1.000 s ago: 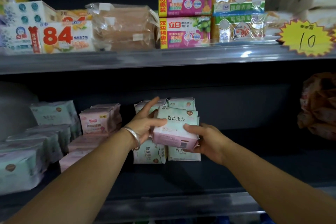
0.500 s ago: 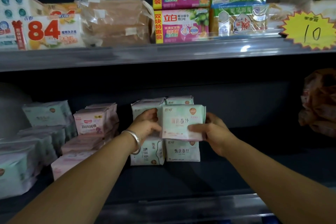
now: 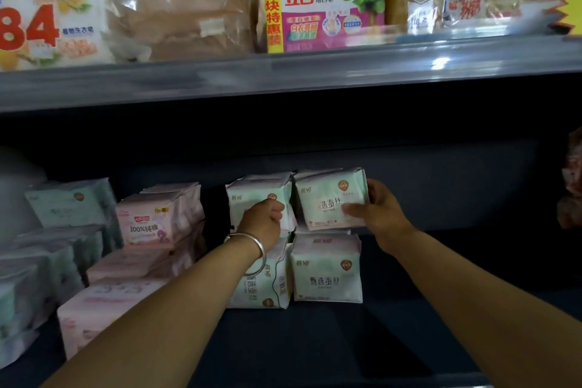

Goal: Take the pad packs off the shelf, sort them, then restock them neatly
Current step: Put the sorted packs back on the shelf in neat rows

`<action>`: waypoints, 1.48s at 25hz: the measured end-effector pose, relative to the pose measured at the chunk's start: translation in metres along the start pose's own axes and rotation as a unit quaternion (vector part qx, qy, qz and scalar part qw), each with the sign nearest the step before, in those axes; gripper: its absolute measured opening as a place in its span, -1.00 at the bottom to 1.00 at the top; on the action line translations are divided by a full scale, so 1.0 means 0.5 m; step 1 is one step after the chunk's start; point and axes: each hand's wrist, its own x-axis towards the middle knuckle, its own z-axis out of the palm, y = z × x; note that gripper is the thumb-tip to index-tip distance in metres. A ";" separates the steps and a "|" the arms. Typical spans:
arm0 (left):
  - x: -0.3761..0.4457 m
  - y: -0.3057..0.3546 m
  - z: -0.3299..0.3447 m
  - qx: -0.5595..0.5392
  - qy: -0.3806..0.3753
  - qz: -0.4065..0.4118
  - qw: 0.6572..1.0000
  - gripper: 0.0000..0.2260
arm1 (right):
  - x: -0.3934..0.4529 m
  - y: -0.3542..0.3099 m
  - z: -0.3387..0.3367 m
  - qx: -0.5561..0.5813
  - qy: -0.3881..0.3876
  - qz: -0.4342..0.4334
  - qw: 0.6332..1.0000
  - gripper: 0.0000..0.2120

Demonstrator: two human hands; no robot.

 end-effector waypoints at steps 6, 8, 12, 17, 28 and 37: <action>0.022 -0.030 0.007 0.024 0.058 0.003 0.998 -0.67 | 0.038 0.041 0.018 -0.030 -0.056 0.013 0.998 -0.66; 0.022 -0.035 0.004 0.056 0.053 0.008 0.997 -0.67 | 0.056 0.049 0.027 -0.085 -0.058 0.026 0.994 -0.62; 0.023 -0.037 0.002 0.123 0.035 0.028 0.991 -0.69 | 0.072 0.043 0.048 -0.216 -0.038 0.067 0.973 -0.67; -0.012 -0.037 -0.005 0.208 0.000 0.063 0.976 -0.73 | 0.025 0.024 0.052 -0.297 0.022 0.066 0.952 -0.65; -0.360 -0.028 -0.061 0.295 -0.006 0.164 0.941 -0.73 | -0.403 0.020 0.102 -0.554 -0.107 -0.245 0.789 -0.59; -0.725 -0.284 0.063 0.281 -0.133 0.178 0.934 -0.82 | -0.730 0.338 0.044 -0.527 -0.269 -0.193 0.783 -0.65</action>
